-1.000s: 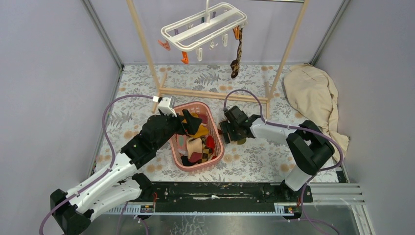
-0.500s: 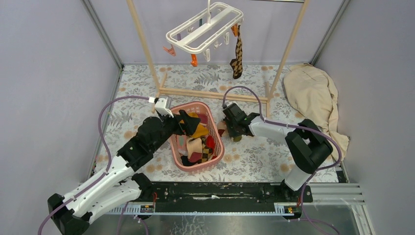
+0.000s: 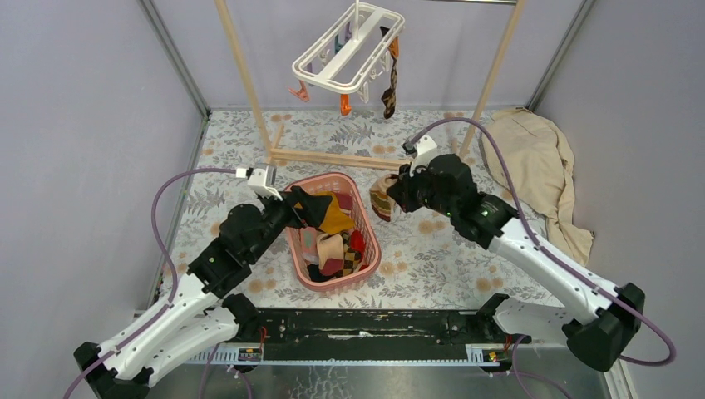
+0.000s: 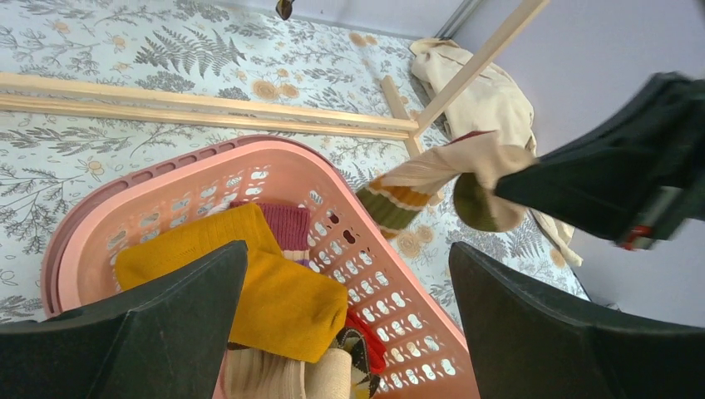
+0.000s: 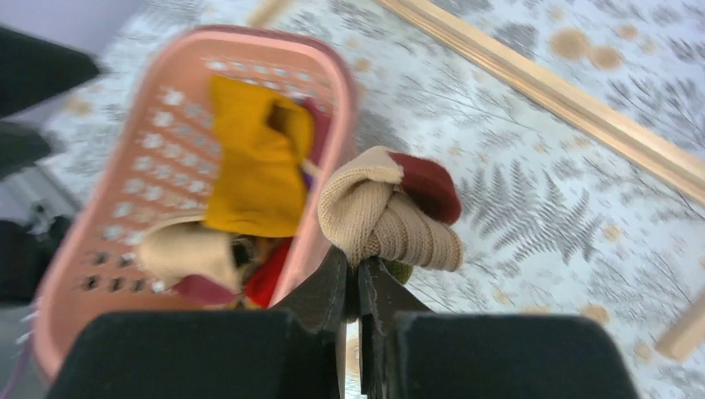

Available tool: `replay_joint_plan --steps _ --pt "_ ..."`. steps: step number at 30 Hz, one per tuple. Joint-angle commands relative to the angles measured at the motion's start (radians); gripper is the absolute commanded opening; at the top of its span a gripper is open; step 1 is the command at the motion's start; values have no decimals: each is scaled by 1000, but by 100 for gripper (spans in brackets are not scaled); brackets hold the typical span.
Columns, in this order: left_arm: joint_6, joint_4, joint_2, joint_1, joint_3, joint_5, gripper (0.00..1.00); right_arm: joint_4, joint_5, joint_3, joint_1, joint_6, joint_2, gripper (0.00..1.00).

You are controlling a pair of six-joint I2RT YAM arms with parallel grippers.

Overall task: Remove the socks clipped to the hanger
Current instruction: Pick up the sock at the center of the board, then place the sock in the bin.

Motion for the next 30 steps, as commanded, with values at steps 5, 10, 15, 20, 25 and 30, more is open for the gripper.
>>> replay_joint_plan --steps 5,10,15,20,25,30 --pt "-3 16 -49 -7 6 -71 99 10 -363 174 22 -15 -60 1" --pt "-2 1 -57 -7 14 -82 99 30 -465 233 39 12 -55 1" --pt "-1 3 -80 -7 8 -95 99 60 -580 247 55 48 -64 1" --pt "2 -3 -88 -6 8 -107 99 113 -683 242 80 89 -59 1" --pt "2 2 -92 -6 2 -115 99 140 -725 253 121 104 -42 2" --pt "3 6 -84 -7 7 -117 99 136 -713 216 146 87 -8 2"
